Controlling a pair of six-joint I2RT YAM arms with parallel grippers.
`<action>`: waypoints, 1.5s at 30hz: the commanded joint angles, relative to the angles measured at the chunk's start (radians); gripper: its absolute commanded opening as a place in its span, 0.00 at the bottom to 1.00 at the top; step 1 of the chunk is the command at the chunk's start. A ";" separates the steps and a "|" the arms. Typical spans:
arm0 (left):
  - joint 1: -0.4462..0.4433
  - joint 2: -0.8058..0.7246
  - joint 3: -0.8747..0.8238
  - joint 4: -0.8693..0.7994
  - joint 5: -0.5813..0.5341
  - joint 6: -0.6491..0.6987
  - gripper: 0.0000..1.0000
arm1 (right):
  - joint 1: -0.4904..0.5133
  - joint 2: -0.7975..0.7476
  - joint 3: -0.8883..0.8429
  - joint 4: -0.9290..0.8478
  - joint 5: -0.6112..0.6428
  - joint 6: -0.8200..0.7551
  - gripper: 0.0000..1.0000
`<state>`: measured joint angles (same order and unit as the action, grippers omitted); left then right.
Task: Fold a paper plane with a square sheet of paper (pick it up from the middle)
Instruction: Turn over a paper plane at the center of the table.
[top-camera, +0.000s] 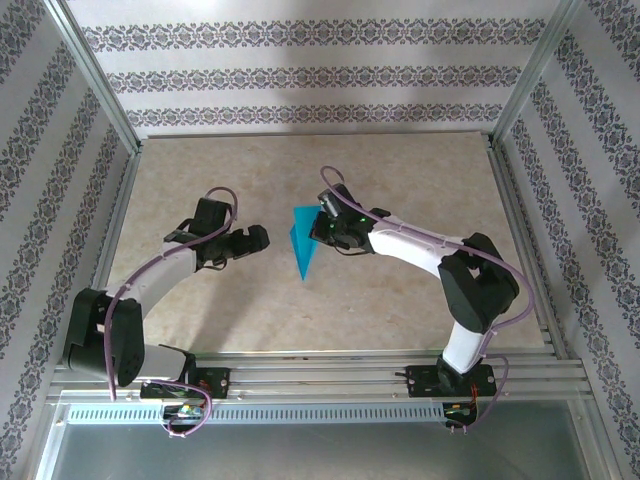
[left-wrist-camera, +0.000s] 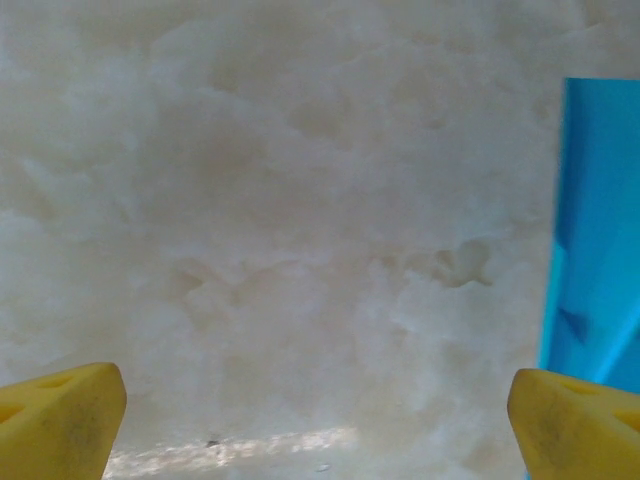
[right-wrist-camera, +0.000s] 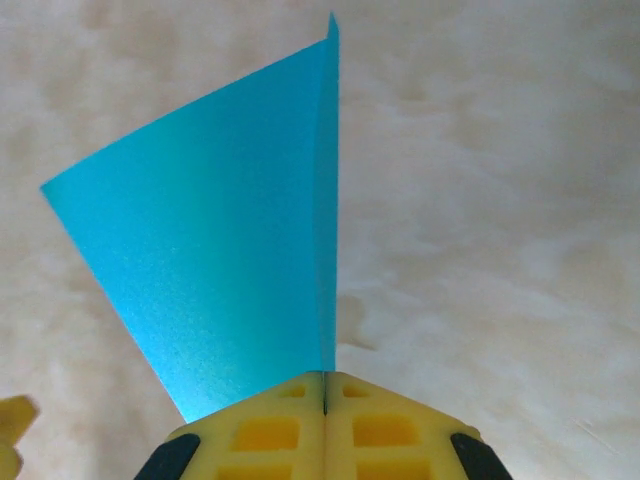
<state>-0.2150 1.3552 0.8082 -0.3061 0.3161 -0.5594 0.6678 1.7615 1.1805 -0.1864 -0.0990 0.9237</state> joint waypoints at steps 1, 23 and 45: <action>0.014 -0.060 -0.028 0.103 0.085 -0.044 0.95 | -0.021 0.018 -0.044 0.260 -0.228 -0.062 0.05; -0.012 0.167 -0.064 0.285 0.209 -0.210 0.29 | -0.063 0.194 -0.137 0.537 -0.441 0.038 0.07; -0.012 0.249 -0.058 0.334 0.218 -0.241 0.00 | -0.083 0.205 -0.175 0.545 -0.469 0.029 0.23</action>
<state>-0.2169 1.5909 0.7410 0.0235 0.5419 -0.8021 0.5846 1.9572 1.0065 0.3420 -0.5396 0.9688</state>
